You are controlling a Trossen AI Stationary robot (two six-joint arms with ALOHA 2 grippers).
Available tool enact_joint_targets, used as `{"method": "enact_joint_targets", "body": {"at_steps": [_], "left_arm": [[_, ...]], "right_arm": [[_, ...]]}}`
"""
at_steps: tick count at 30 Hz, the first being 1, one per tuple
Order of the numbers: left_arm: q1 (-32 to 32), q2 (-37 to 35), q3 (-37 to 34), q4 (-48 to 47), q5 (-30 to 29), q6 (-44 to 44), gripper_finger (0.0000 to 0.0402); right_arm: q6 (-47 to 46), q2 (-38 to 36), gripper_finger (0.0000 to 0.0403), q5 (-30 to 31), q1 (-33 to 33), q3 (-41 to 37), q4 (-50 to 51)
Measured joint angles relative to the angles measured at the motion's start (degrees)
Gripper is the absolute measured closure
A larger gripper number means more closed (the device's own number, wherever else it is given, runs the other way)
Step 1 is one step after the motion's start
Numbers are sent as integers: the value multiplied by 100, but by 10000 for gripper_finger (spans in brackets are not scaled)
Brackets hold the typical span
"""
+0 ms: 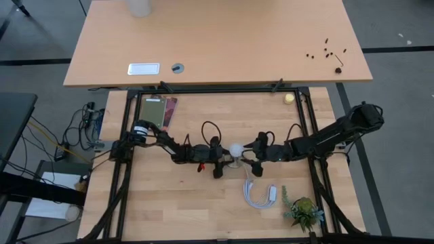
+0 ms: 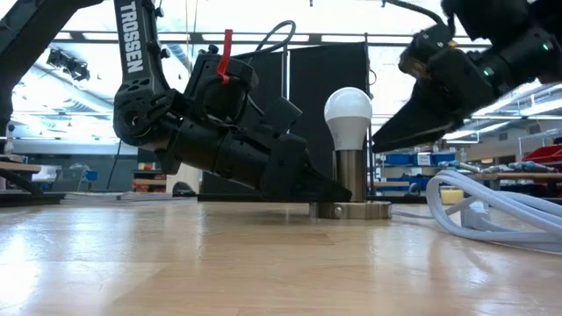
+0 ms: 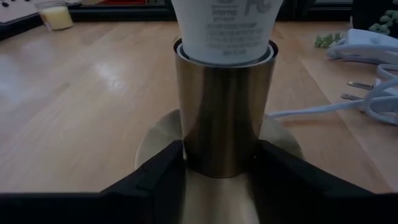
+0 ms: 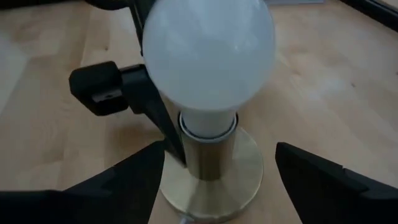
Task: Screw lightbulb
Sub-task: Insert the white lightbulb into the desk lamp
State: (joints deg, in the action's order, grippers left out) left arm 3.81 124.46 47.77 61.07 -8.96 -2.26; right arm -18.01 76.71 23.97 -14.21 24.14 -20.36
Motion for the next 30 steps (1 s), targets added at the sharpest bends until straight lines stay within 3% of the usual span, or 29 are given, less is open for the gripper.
{"method": "enact_joint_targets", "body": {"at_steps": [3, 8, 12, 30], "left_arm": [[4, 0, -4, 51, -47, 41, 172], [4, 9, -11, 294, -40, 133, 131], [4, 9, -9, 578, -61, 175, 122], [-7, -9, 369, 228, -163, 350, 210]], "right_arm": [[-30, 0, 90, 0, -32, -243, -555], [-179, 2, 92, -70, -40, -304, -579], [-192, 2, 93, -90, -40, -304, -575], [-98, 2, 105, -168, -135, -90, -597]]}}
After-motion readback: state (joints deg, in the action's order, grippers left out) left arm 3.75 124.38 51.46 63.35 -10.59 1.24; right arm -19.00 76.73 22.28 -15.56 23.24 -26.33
